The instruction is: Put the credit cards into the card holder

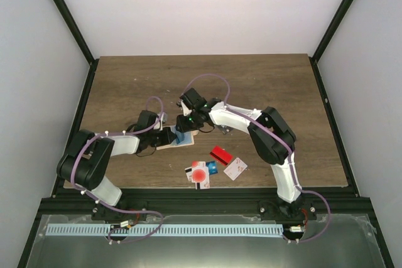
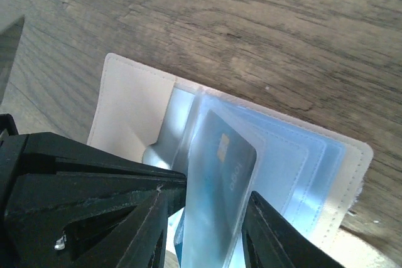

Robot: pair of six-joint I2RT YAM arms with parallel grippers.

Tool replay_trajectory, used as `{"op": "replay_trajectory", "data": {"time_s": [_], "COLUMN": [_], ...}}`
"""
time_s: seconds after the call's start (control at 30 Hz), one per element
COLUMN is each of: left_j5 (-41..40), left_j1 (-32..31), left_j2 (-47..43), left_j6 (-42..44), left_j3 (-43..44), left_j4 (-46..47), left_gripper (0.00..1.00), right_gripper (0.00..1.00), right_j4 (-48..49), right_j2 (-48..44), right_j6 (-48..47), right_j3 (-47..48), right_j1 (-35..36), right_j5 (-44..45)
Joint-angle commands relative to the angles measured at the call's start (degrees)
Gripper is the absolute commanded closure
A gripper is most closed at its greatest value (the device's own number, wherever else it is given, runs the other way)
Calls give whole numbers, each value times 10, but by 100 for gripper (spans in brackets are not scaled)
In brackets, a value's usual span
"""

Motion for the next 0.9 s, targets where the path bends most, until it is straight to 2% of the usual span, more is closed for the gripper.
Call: {"op": "replay_trajectory", "data": {"time_s": [0.0, 0.57, 0.87], "left_j5": [-33, -75, -96], "left_j1": [-3, -3, -2], "left_j2": [-8, -113, -195], "left_j6": [14, 7, -7], "left_j3": [-2, 21, 22], "left_j4": [-94, -182, -232], "left_gripper": [96, 96, 96], "right_gripper": [66, 65, 65], "right_j4": [-5, -6, 26], "right_j2": [-28, -30, -23], "right_j6": [-2, 1, 11], "right_j3": [25, 35, 34], "right_j1": [12, 23, 28], "right_j5": [-8, -12, -81]}}
